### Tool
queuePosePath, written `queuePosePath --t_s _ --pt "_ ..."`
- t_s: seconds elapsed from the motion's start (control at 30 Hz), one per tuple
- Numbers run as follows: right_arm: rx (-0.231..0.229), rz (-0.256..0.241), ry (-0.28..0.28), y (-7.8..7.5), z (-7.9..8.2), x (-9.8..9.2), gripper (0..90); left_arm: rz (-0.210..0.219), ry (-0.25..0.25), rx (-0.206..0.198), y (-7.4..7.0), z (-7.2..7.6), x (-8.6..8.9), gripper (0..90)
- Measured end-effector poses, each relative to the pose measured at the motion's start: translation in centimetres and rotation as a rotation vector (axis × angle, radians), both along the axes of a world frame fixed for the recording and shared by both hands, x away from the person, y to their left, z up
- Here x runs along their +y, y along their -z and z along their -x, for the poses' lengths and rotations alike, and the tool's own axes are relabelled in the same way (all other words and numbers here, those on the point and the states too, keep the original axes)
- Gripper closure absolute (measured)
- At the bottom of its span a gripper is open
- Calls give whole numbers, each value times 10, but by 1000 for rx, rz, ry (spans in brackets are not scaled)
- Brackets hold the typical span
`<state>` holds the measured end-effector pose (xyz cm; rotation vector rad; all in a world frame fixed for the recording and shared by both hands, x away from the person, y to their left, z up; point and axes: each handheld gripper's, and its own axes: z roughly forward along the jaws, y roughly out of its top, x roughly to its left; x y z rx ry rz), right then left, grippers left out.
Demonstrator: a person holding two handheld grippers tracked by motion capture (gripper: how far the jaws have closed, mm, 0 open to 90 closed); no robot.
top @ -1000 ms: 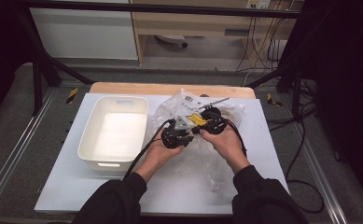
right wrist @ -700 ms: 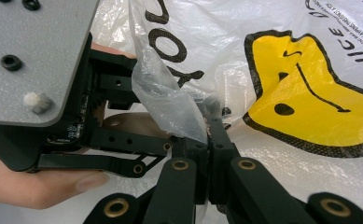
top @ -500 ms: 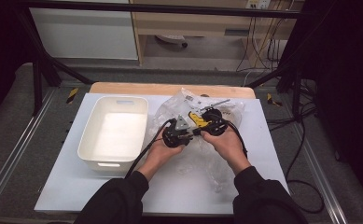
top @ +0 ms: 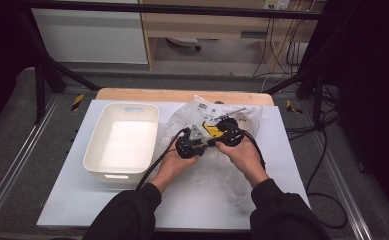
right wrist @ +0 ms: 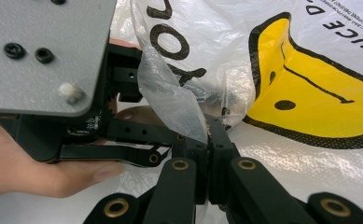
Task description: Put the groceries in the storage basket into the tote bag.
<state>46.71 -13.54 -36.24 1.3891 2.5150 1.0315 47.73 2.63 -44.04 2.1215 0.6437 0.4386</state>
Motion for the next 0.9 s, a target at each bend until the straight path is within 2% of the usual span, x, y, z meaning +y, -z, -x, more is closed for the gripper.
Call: queuePosePath --t_s 0.4,0.9 --pt "8 8 -2 3 -1 0 900 -18 9 -7 7 -4 -1 706" --pt "10 12 -3 5 -1 0 900 -24 3 12 12 -5 -2 706"
